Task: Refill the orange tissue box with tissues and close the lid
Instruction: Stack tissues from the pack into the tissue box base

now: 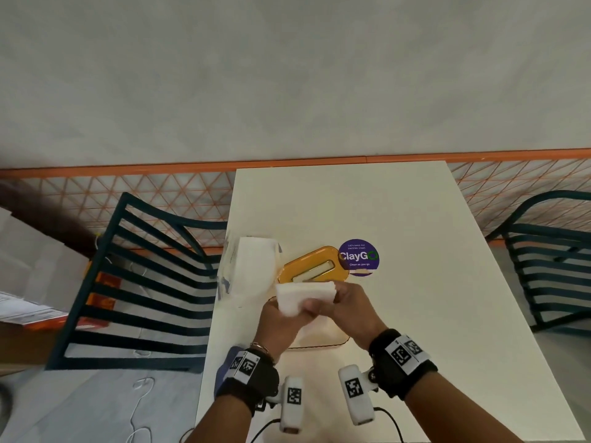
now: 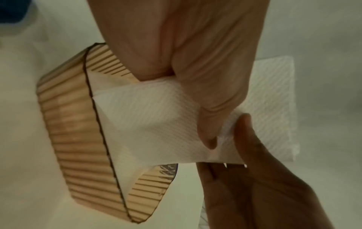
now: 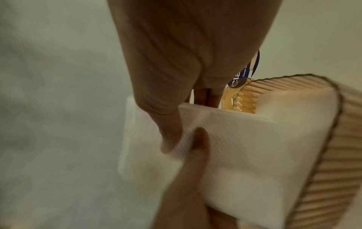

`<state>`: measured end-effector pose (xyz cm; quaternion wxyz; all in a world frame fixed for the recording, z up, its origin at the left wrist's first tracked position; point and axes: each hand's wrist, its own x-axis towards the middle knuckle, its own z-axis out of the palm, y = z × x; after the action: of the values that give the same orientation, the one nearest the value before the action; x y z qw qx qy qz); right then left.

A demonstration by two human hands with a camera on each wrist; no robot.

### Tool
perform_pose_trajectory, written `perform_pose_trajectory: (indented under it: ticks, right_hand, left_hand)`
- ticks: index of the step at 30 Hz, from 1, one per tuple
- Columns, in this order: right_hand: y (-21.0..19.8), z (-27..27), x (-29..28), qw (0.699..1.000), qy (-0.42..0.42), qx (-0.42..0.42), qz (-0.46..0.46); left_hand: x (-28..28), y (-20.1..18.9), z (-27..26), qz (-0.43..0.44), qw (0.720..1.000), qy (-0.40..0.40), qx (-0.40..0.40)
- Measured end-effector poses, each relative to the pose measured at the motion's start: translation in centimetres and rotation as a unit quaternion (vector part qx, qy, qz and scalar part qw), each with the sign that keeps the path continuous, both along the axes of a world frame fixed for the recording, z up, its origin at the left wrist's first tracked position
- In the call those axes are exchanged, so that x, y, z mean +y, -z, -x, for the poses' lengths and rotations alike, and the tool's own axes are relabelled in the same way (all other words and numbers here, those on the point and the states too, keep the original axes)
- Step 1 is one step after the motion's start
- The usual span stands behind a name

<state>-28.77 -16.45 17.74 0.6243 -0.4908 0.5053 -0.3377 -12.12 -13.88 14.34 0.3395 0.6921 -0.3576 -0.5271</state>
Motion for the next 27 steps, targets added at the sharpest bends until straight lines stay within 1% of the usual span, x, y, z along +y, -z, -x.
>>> perform_pose_trajectory:
  ticks: [3,8,10,14,19,25,27]
  right_hand:
    - [1.0,-0.7,0.6,1.000,0.008,0.012,0.006]
    - [1.6,-1.4,0.9,0.997,0.009,0.005,0.078]
    - [2.3,-1.4,0.8,0.997,0.000,0.018,0.074]
    - [4.2,-0.9,0.9,0.996,-0.023,0.072,0.037]
    - [4.8,-0.7,1.0,0.992,-0.049,0.111,0.036]
    - [3.5,-0.8,0.8,0.992,-0.059,0.095,0.056]
    - [3.1,-0.5,0.7,0.995,-0.062,0.064,0.051]
  left_hand:
    - [0.2,0.1,0.5,0.009,1.000,-0.012,-0.008]
    - [0.4,0.2,0.9,0.038,0.997,-0.065,-0.014]
    - [0.8,0.7,1.1,0.033,0.997,-0.068,-0.020]
    - [1.6,1.8,1.1,0.014,0.997,-0.065,-0.028]
    - [1.7,2.4,0.8,-0.009,0.998,-0.048,-0.026]
    - [1.3,1.6,0.9,0.021,0.999,-0.034,-0.031]
    - [1.2,1.5,0.5,0.035,0.998,-0.031,-0.031]
